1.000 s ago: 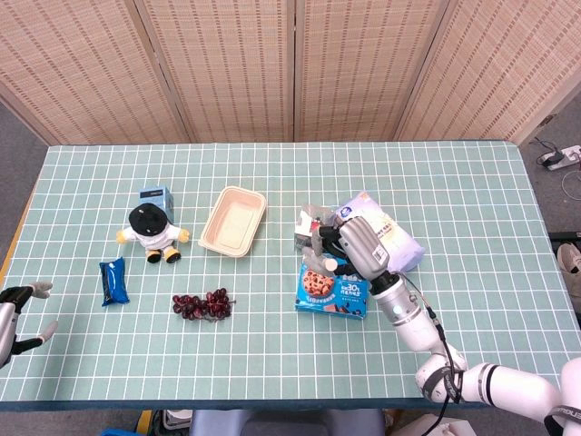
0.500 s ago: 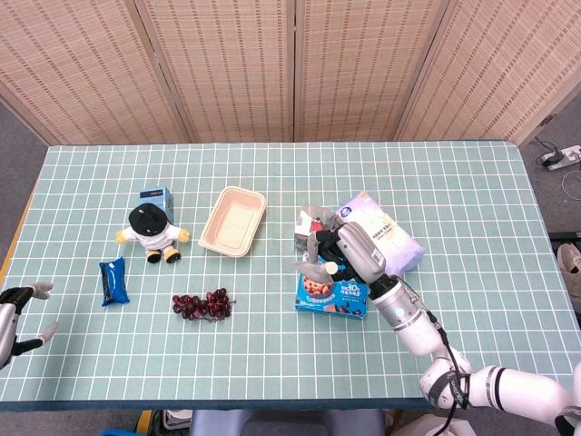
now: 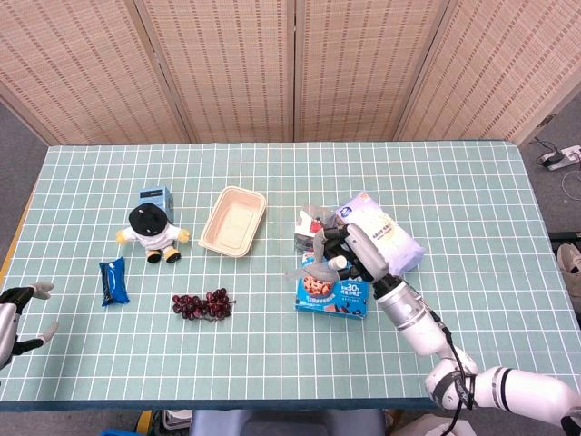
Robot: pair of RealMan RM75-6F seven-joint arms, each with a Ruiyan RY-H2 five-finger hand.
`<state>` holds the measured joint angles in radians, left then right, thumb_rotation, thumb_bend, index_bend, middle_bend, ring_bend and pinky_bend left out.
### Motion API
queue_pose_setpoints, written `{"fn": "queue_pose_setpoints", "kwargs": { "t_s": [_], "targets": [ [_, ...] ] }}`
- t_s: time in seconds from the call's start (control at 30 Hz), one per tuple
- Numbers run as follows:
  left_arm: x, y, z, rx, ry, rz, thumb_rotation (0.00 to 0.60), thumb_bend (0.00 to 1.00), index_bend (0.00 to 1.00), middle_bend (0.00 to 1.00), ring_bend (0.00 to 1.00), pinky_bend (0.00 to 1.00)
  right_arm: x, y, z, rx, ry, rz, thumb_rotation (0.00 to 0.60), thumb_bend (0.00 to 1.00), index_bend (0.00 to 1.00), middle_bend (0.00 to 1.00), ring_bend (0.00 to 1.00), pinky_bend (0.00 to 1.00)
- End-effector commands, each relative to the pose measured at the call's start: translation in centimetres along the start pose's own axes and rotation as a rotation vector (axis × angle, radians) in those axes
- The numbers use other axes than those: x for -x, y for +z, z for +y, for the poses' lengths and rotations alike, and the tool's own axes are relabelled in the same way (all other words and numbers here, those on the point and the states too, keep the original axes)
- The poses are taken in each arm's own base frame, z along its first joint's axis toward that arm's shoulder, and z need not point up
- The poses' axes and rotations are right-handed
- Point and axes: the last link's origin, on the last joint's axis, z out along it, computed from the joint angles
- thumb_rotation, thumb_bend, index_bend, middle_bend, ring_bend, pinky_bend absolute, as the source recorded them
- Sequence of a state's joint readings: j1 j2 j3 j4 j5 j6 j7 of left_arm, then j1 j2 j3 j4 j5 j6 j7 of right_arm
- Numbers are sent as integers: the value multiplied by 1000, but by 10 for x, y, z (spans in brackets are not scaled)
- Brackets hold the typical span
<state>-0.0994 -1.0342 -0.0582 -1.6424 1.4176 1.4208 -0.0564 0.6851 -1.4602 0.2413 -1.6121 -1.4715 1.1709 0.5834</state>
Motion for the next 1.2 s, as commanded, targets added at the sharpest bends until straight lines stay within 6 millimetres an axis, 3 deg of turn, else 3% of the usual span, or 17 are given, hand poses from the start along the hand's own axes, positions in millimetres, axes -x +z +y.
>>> {"fn": "queue_pose_setpoints", "kwargs": {
  "t_s": [0.03, 0.23, 0.5, 0.6, 0.97, 1.2],
  "targets": [
    [0, 0, 0, 2, -1, 1, 600, 264, 354, 394, 301, 450, 11, -1, 13, 44, -533, 26, 600, 387, 852, 1000, 1000, 1000],
    [0, 0, 0, 8, -4, 6, 600, 263, 359, 394, 302, 450, 10, -1, 6, 48, -381, 14, 600, 386, 852, 1000, 1000, 1000],
    [1, 0, 1, 8, 0, 2, 600, 263, 360, 394, 302, 450, 1, -4, -11, 63, 170, -53, 600, 387, 852, 1000, 1000, 1000],
    [1, 0, 1, 8, 1, 0, 600, 264, 360, 394, 302, 450, -6, -5, -9, 72, 255, -75, 600, 386, 852, 1000, 1000, 1000],
    [1, 0, 1, 6, 2, 0, 600, 264, 361, 394, 302, 450, -6, -9, 7, 70, 38, -84, 600, 386, 852, 1000, 1000, 1000],
    [1, 0, 1, 7, 2, -1, 600, 264, 363, 394, 302, 450, -12, -9, -3, 27, 26, -22, 600, 386, 852, 1000, 1000, 1000]
  ]
}}
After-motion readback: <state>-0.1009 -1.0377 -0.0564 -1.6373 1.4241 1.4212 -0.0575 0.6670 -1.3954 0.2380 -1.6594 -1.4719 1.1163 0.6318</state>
